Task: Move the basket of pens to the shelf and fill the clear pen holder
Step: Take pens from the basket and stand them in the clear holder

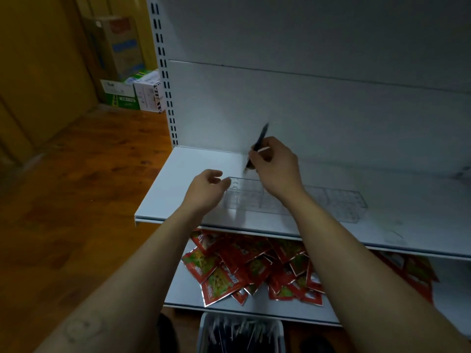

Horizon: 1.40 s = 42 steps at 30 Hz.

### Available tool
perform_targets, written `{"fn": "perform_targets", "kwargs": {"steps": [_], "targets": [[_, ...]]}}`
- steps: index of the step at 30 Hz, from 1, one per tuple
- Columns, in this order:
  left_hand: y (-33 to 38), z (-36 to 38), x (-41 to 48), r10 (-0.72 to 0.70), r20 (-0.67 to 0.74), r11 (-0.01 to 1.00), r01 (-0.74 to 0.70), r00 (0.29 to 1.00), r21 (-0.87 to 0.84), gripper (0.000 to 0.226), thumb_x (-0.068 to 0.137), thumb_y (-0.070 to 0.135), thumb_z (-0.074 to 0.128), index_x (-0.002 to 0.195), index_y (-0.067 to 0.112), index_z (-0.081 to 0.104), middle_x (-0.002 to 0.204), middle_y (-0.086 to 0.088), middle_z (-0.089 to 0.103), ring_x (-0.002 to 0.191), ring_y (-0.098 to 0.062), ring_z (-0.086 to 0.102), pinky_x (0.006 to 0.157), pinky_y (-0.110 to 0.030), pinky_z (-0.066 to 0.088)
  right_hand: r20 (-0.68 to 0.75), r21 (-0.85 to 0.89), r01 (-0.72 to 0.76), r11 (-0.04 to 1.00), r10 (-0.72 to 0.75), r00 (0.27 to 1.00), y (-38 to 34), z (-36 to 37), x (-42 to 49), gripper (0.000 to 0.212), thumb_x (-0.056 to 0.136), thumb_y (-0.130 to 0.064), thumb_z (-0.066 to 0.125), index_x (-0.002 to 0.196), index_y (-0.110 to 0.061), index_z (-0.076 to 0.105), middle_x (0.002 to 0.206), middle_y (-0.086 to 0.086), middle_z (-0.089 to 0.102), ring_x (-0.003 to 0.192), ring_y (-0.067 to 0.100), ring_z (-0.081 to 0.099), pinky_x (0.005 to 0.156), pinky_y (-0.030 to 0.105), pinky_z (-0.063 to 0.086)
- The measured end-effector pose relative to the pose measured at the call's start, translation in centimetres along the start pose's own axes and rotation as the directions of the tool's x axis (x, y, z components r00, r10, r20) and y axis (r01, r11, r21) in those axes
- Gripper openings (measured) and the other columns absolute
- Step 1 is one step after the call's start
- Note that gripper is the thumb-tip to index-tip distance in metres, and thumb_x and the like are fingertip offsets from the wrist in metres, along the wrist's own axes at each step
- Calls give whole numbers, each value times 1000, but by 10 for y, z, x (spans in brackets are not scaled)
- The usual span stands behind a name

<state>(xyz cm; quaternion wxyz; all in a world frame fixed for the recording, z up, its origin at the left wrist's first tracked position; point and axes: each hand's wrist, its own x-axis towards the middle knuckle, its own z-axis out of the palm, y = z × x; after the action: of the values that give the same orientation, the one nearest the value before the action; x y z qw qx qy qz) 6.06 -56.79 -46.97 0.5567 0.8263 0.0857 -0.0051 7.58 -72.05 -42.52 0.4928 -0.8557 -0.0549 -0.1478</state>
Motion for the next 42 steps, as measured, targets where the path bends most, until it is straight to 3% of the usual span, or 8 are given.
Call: {"fn": "perform_targets", "kwargs": {"steps": [4, 7, 12, 17, 27, 33, 37, 42], "targets": [[-4, 8, 20, 4, 87, 999, -7, 996, 36, 44, 91, 33, 63, 133, 22, 55, 130, 1, 56, 107, -19, 56, 95, -41, 51, 70, -176, 72, 982, -61, 996, 10, 17, 12, 6, 91, -27, 60, 90, -23, 56, 78, -5, 65, 76, 13, 62, 69, 22, 46], [-7, 11, 25, 8, 126, 1000, -10, 992, 19, 37, 93, 27, 62, 128, 18, 58, 114, 4, 58, 88, -7, 56, 81, -30, 52, 78, -171, 66, 983, -53, 996, 16, 21, 15, 7, 91, -27, 61, 89, -24, 55, 75, -7, 65, 72, 9, 61, 64, 17, 45], [-12, 8, 25, 21, 140, 1000, -20, 990, -10, 31, 92, 30, 63, 121, 18, 63, 113, 3, 64, 87, -5, 58, 82, -32, 54, 232, -285, 77, 955, -9, 973, 27, 33, 10, 5, 90, -29, 63, 93, -25, 61, 89, -8, 68, 89, 12, 63, 78, 26, 47], [-13, 7, 22, 57, 135, 998, -59, 989, 8, 37, 92, 35, 62, 125, 20, 61, 113, 6, 62, 92, -8, 59, 85, -36, 56, 201, -326, 57, 944, 10, 980, 25, 33, 8, 21, 91, -31, 63, 106, -18, 69, 114, -1, 67, 108, 17, 58, 88, 25, 37], [-15, 9, 19, 52, 97, 998, -53, 994, 14, 42, 90, 38, 64, 127, 19, 60, 112, 7, 60, 104, -15, 60, 94, -44, 52, 140, -316, 48, 948, -4, 990, 24, 34, -1, 23, 91, -30, 63, 106, -16, 73, 107, -1, 72, 103, 14, 62, 88, 16, 31], [-17, 10, 19, 54, 91, 998, -56, 994, 27, 40, 90, 38, 64, 126, 20, 61, 110, 11, 58, 101, -13, 59, 94, -43, 53, 117, -208, -22, 978, 47, 992, 27, 34, -2, 20, 89, -31, 66, 102, -18, 75, 102, -2, 74, 96, 11, 64, 102, 40, 41], [-18, 8, 19, 50, 101, 998, -52, 994, 21, 41, 90, 37, 64, 127, 20, 60, 110, 11, 58, 100, -13, 59, 93, -43, 53, 200, -509, 22, 861, 94, 975, 30, 33, 4, 28, 91, -46, 58, 109, -29, 71, 118, -5, 67, 109, 15, 58, 98, 35, 33], [-17, 4, 19, 63, 150, 996, -72, 987, 61, 50, 89, 39, 65, 133, 18, 55, 131, 3, 59, 101, -13, 59, 93, -41, 53, 308, -569, 70, 820, 132, 942, 31, 23, 8, 38, 93, -47, 54, 127, -33, 58, 135, -4, 57, 124, 16, 49, 104, 36, 24]]}}
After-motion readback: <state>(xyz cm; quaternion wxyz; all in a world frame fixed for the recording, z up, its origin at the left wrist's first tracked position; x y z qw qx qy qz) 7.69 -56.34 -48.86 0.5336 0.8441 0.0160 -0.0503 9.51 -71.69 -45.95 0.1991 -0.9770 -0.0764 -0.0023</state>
